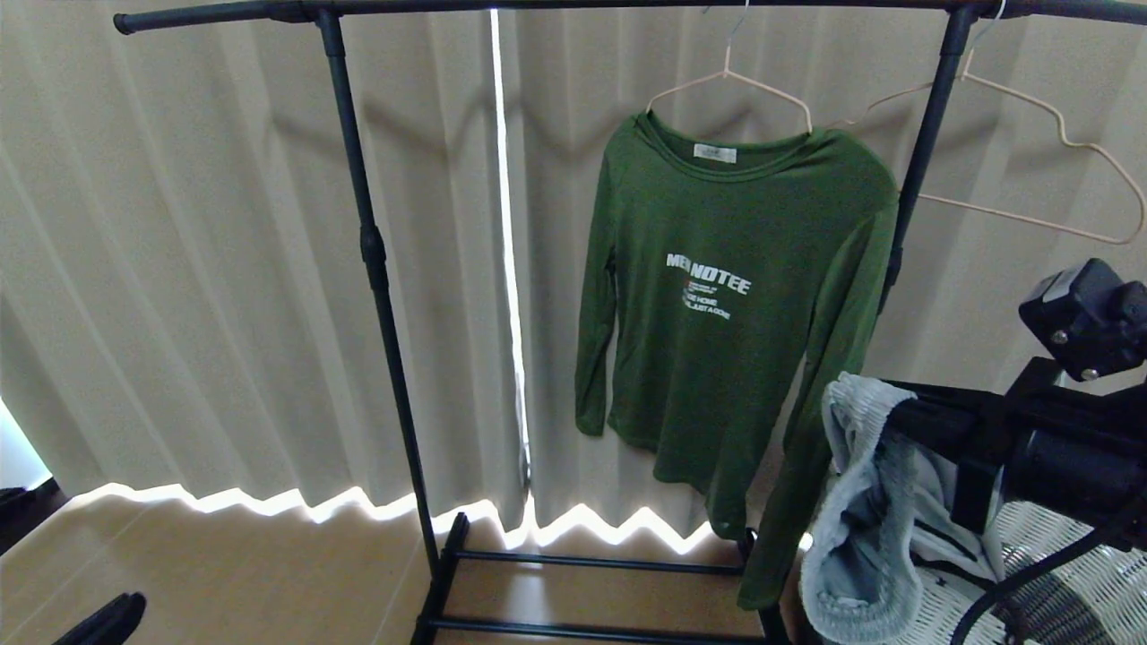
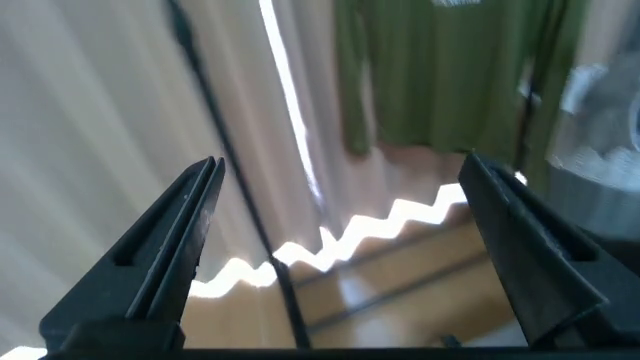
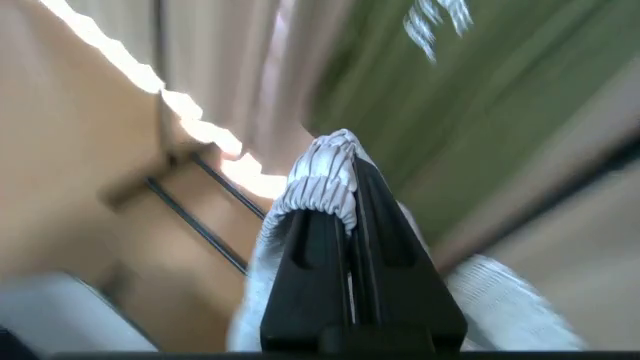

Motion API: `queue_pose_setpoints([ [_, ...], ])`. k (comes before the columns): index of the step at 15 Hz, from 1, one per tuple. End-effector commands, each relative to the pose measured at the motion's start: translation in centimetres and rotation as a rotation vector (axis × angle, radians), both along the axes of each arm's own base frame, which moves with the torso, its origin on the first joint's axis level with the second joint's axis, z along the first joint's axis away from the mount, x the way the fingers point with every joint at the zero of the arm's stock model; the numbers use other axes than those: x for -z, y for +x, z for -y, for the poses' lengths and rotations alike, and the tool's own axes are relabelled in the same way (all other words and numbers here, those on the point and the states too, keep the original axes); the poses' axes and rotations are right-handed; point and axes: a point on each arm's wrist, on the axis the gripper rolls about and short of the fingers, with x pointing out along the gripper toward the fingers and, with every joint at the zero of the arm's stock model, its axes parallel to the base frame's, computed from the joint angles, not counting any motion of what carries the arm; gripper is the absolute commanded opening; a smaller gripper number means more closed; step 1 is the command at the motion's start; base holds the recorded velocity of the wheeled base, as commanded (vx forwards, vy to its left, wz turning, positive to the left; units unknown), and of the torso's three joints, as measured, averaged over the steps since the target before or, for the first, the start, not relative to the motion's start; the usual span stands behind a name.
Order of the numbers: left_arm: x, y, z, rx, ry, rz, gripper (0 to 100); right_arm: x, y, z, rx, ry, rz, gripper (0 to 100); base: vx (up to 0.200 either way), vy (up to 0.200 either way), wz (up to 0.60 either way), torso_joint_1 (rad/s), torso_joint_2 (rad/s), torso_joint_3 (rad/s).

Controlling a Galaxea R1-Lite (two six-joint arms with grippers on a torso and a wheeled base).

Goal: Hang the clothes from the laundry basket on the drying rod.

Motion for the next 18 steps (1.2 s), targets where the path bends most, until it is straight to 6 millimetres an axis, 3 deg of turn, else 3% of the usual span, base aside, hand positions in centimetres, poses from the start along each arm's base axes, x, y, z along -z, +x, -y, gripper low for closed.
queue_pose_setpoints([
  [1, -1.5, 6.0, 2.6, 0.159, 0.015, -0.110, 100, -1.2, 0.0, -1.6, -0.057, 0.063, 0.000, 0, 0.000, 0.000, 0.00, 0.000, 0.00, 0.000],
  [4, -0.5, 8.8, 5.2, 0.272, 0.031, -0.167, 100, -1.4, -0.1, -1.8, -0.071, 0.079, 0.004, 0, 0.000, 0.000, 0.00, 0.000, 0.00, 0.000],
  [5, 0.3, 9.6, 7.2, 0.350, 0.017, -0.232, 100, -1.7, -0.3, -2.2, -0.093, 0.121, 0.033, 0, 0.000, 0.000, 0.00, 0.000, 0.00, 0.000],
  [6, 0.3, 9.6, 7.4, 0.360, 0.013, -0.235, 100, -1.8, -0.4, -2.3, -0.095, 0.126, 0.036, 0, 0.000, 0.000, 0.00, 0.000, 0.00, 0.000],
  [7, 1.2, 9.8, 10.4, 0.443, -0.004, -0.296, 100, -2.4, -0.5, -2.8, -0.117, 0.168, 0.066, 0, 0.000, 0.000, 0.00, 0.000, 0.00, 0.000],
  [11, 4.4, 10.2, 17.5, 0.429, -0.001, -0.321, 100, -3.4, -1.4, -3.6, -0.174, 0.229, 0.064, 0, 0.000, 0.000, 0.00, 0.000, 0.00, 0.000],
  [15, 6.2, 10.8, 22.3, 0.465, -0.050, -0.373, 100, -4.4, -2.0, -3.3, -0.177, 0.284, 0.078, 0, 0.000, 0.000, 0.00, 0.000, 0.00, 0.000],
  [18, 8.3, 11.3, 26.7, 0.384, -0.183, -0.440, 100, -4.6, -2.3, -2.9, -0.178, 0.293, 0.088, 0, 0.000, 0.000, 0.00, 0.000, 0.00, 0.000],
])
